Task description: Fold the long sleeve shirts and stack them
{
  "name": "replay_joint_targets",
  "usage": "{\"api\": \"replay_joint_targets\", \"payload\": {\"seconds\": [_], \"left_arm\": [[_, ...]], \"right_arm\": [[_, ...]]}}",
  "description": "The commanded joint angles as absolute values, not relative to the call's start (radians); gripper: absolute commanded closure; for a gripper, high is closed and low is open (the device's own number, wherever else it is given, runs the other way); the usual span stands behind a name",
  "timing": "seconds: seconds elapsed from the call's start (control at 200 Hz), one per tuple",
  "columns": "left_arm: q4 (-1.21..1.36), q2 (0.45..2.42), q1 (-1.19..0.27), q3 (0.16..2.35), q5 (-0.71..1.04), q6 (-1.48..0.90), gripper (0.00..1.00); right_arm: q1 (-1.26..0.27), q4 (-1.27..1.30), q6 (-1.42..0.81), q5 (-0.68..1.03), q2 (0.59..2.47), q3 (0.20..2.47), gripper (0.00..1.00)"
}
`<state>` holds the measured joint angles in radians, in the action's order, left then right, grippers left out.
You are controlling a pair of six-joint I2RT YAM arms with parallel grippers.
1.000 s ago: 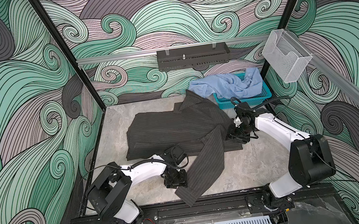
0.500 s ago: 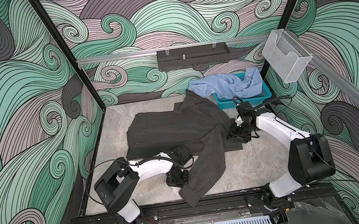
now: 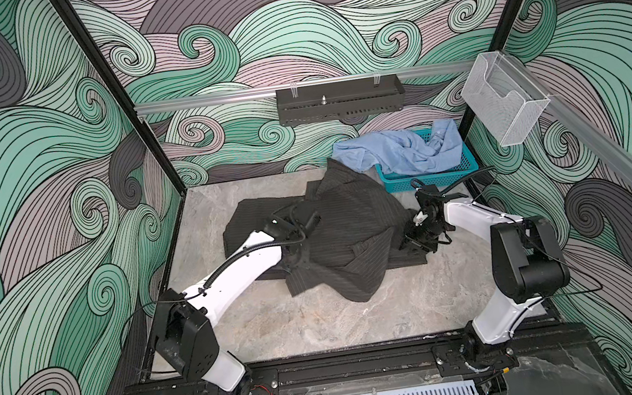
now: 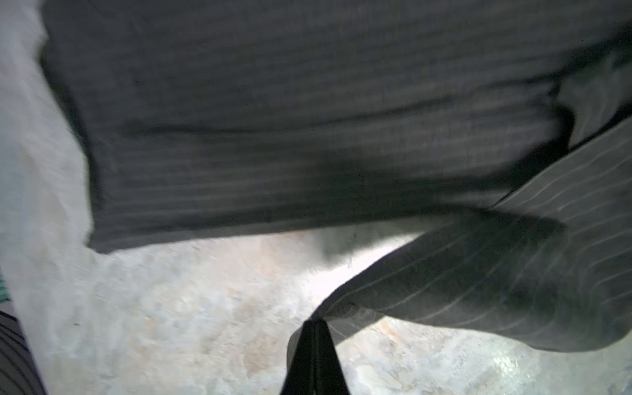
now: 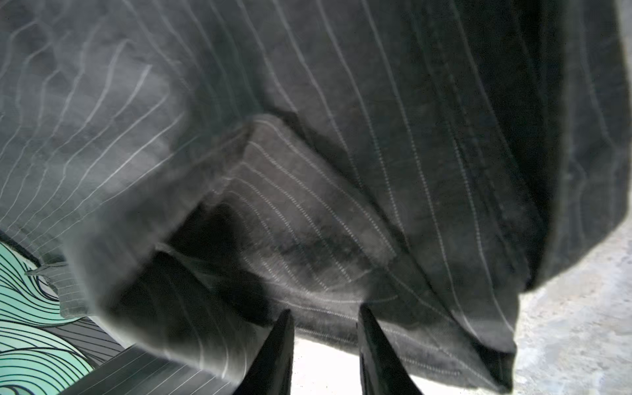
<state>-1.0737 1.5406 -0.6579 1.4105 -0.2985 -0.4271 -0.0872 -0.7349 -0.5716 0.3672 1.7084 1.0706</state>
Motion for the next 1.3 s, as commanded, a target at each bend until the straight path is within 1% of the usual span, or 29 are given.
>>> {"api": "replay_joint_targets", "payload": {"seconds": [0.0, 0.095, 0.285, 0.35, 0.4, 0.5, 0.645, 0.721, 0.816, 0.936, 1.036, 1.166, 1.296], "left_arm": [[-1.094, 1.513, -0.624, 1.527, -0.434, -0.252, 1.0], [-0.992, 1.517, -0.618, 1.593, -0.488, -0.124, 1.0], [-0.842, 1.606, -0.563, 1.753, -0.538, 0.046, 1.0], [-0.753, 1.633, -0.549, 1.767, -0.545, 0.099, 1.0], [-0.675, 1.645, -0.541, 1.77, -0.548, 0.14, 1.0], [-0.548, 1.691, -0.532, 1.821, -0.534, 0.205, 1.0], [-0.438, 1.788, -0.531, 1.964, -0.489, 0.278, 1.0], [-0.374, 1.81, -0.531, 1.973, -0.458, 0.304, 1.0], [-0.281, 1.763, -0.532, 1.851, -0.42, 0.317, 1.0], [-0.133, 1.64, -0.532, 1.541, -0.437, 0.312, 1.0], [-0.057, 1.533, -0.532, 1.293, -0.451, 0.276, 1.0], [-0.072, 1.403, -0.534, 1.072, -0.443, 0.197, 1.0], [-0.116, 1.258, -0.54, 0.907, -0.416, 0.13, 1.0]], "right_arm": [[-0.071, -0.72, -0.584, 0.383, 1.726, 1.066, 0.67], [-0.065, -0.718, -0.583, 0.382, 1.745, 1.073, 0.69], [-0.054, -0.704, -0.586, 0.384, 1.777, 1.077, 0.81], [-0.052, -0.699, -0.587, 0.383, 1.787, 1.076, 0.87], [-0.049, -0.697, -0.586, 0.386, 1.798, 1.077, 0.9], [-0.046, -0.696, -0.585, 0.386, 1.812, 1.083, 0.92], [-0.043, -0.695, -0.585, 0.384, 1.82, 1.092, 0.94], [-0.04, -0.694, -0.587, 0.385, 1.823, 1.094, 0.94], [-0.039, -0.695, -0.586, 0.383, 1.823, 1.092, 0.94], [-0.037, -0.69, -0.583, 0.385, 1.827, 1.085, 0.95], [-0.035, -0.69, -0.584, 0.384, 1.831, 1.081, 0.94], [-0.031, -0.691, -0.587, 0.382, 1.831, 1.074, 0.94], [-0.026, -0.69, -0.589, 0.377, 1.824, 1.062, 0.95]]}}
